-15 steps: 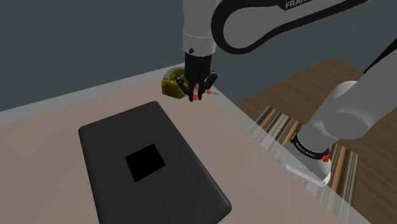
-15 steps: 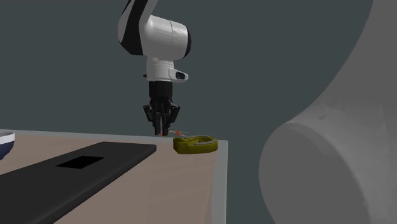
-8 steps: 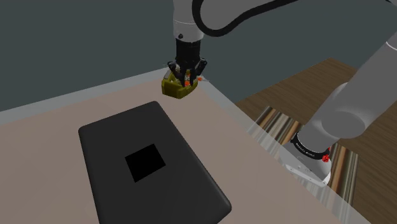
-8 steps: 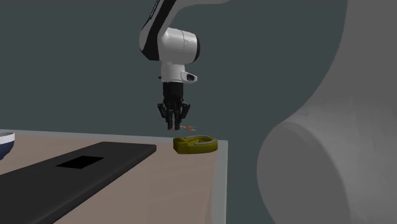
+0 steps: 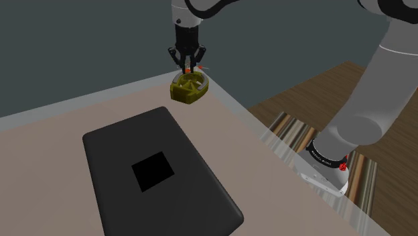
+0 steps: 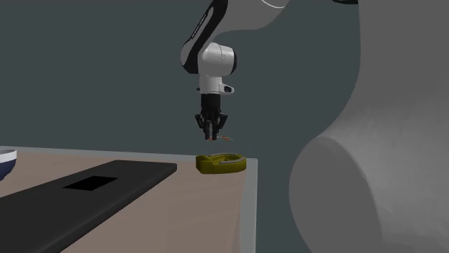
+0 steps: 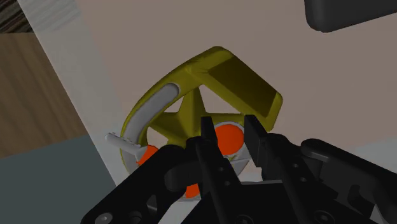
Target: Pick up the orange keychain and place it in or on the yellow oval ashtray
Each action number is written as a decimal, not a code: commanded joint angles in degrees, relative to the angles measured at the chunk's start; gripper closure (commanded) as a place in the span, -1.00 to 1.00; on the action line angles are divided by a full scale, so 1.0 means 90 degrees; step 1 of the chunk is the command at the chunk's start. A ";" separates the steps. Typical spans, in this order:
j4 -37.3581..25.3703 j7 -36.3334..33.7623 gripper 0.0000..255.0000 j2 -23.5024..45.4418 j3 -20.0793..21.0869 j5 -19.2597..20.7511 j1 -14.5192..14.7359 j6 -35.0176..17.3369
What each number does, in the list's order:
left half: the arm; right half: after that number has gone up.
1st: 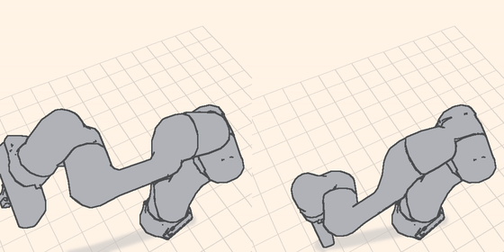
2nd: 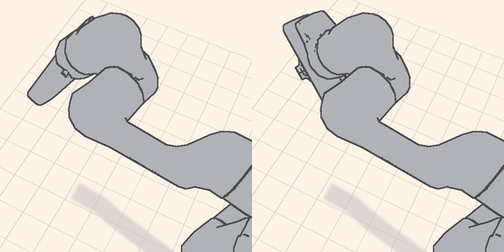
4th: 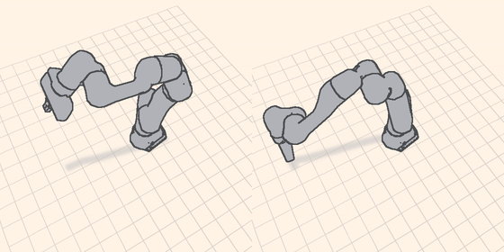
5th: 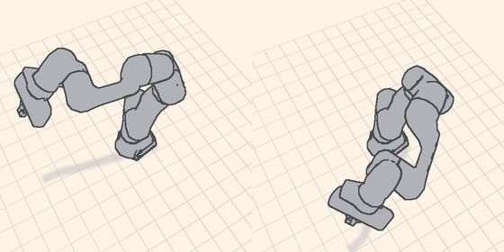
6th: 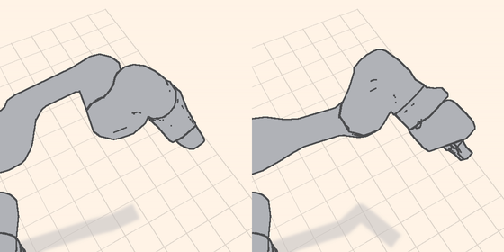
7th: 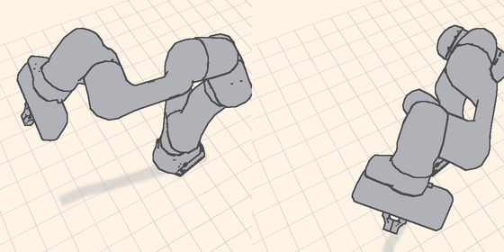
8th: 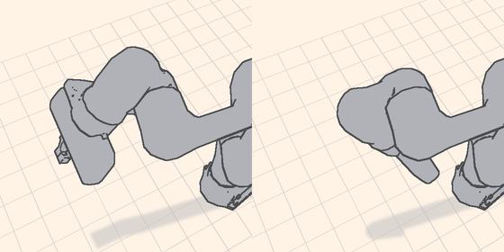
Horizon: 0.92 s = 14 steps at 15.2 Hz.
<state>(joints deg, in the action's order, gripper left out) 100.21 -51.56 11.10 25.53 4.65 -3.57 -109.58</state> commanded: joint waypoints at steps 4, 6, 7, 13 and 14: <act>-0.0093 0.0041 1.00 0.0357 -0.0077 0.0159 -0.0016 -0.0231; 0.0023 0.0025 1.00 0.0401 -0.0085 0.0183 -0.0013 -0.0387; 0.0079 0.0017 1.00 0.0426 -0.0089 0.0197 -0.0011 -0.0464; 0.0379 -0.0045 1.00 0.0598 -0.0121 0.0293 0.0007 -0.0920; 0.0424 -0.0056 1.00 0.0631 -0.0127 0.0311 0.0011 -0.0995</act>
<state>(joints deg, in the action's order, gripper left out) 103.66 -51.95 16.53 24.42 7.31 -3.51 -117.91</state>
